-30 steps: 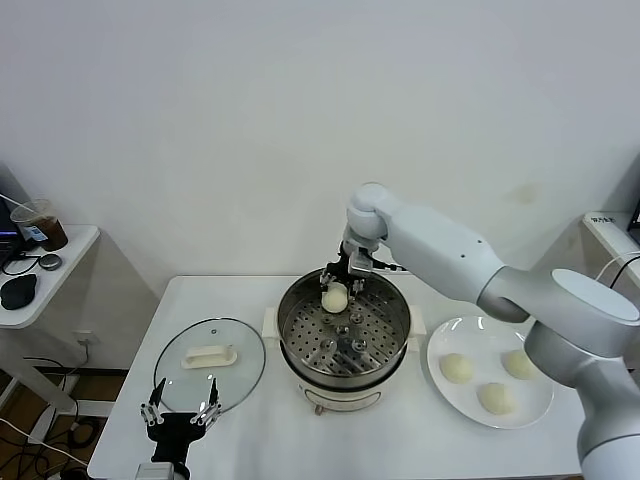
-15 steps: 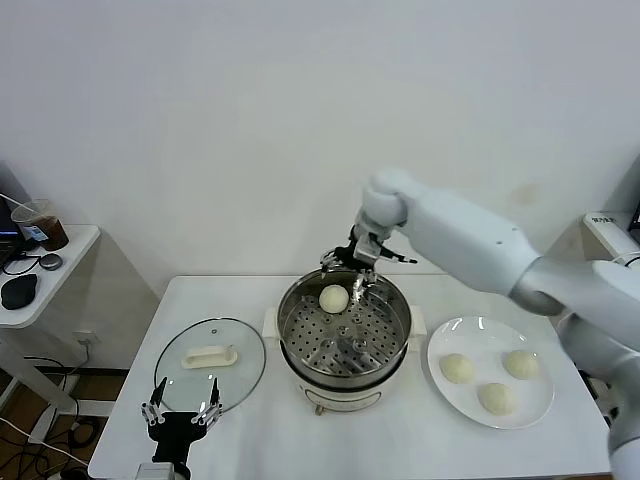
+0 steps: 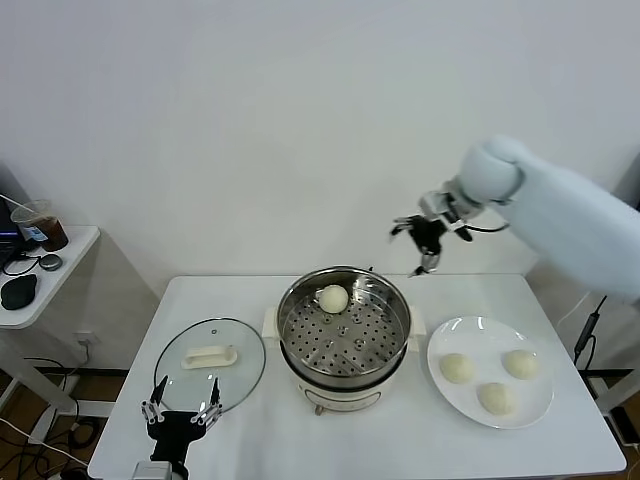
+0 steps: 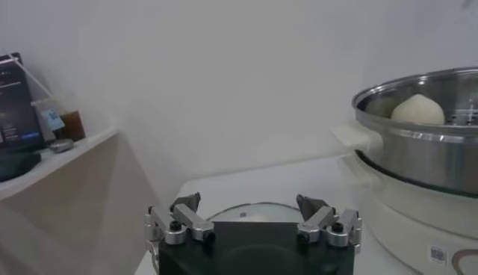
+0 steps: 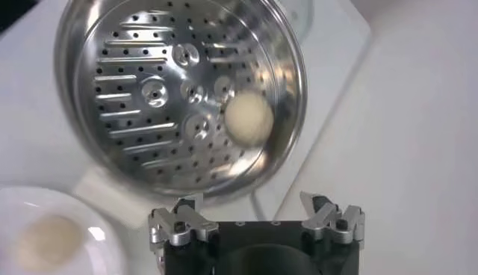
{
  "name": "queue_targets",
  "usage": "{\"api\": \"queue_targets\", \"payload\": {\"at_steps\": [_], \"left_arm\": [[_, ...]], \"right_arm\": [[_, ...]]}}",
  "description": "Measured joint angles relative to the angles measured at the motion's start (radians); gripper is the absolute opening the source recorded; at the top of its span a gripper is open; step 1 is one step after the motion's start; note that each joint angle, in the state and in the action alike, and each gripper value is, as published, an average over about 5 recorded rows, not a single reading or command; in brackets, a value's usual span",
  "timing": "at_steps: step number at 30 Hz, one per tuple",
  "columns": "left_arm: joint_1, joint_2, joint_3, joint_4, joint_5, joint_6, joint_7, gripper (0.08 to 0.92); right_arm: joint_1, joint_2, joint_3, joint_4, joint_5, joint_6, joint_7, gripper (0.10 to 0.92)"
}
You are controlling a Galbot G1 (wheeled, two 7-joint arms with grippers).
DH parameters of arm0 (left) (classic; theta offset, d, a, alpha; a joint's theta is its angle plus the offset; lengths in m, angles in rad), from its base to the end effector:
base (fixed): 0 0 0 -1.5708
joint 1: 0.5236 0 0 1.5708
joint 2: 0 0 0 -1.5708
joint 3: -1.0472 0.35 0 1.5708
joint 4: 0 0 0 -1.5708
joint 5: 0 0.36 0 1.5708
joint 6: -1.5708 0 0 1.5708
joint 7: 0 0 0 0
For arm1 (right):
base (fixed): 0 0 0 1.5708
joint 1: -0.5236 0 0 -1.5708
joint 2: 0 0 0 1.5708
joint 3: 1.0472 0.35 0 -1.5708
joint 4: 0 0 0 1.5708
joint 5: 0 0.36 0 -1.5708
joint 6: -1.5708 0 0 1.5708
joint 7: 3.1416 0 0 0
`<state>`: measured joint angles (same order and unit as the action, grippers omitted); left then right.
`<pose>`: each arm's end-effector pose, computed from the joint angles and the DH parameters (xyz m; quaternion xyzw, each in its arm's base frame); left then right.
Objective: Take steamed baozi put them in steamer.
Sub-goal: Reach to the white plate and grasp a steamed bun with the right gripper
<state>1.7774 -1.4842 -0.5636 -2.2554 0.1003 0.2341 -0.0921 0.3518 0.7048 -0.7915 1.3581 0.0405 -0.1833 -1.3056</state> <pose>0.1270 0.0217 -0.2760 0.0427 -0.9849 -0.1031 0.1327 0.5427 -0.1039 -0.0038 0.5377 -0.5526 0.5681 0.2878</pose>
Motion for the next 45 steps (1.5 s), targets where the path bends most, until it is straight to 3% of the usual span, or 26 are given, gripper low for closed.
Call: {"api": "queue_targets", "payload": {"at_steps": [13, 29, 45], "left_arm": [[0.011, -0.011, -0.006, 0.0, -0.002, 0.001, 0.0, 0.823], [0.016, -0.01, -0.016, 0.018, -0.001, 0.002, 0.002, 0.823], [0.005, -0.011, -0.014, 0.035, -0.001, 0.003, 0.005, 0.823]], "right_arm": [[-0.263, -0.136, 0.117, 0.1, -0.116, -0.132, 0.0, 0.823], [-0.565, -0.083, 0.276, 0.047, -0.263, -0.156, 0.049, 0.823], [-0.651, -0.019, 0.316, -0.016, -0.312, -0.148, 0.124, 0.823]]}}
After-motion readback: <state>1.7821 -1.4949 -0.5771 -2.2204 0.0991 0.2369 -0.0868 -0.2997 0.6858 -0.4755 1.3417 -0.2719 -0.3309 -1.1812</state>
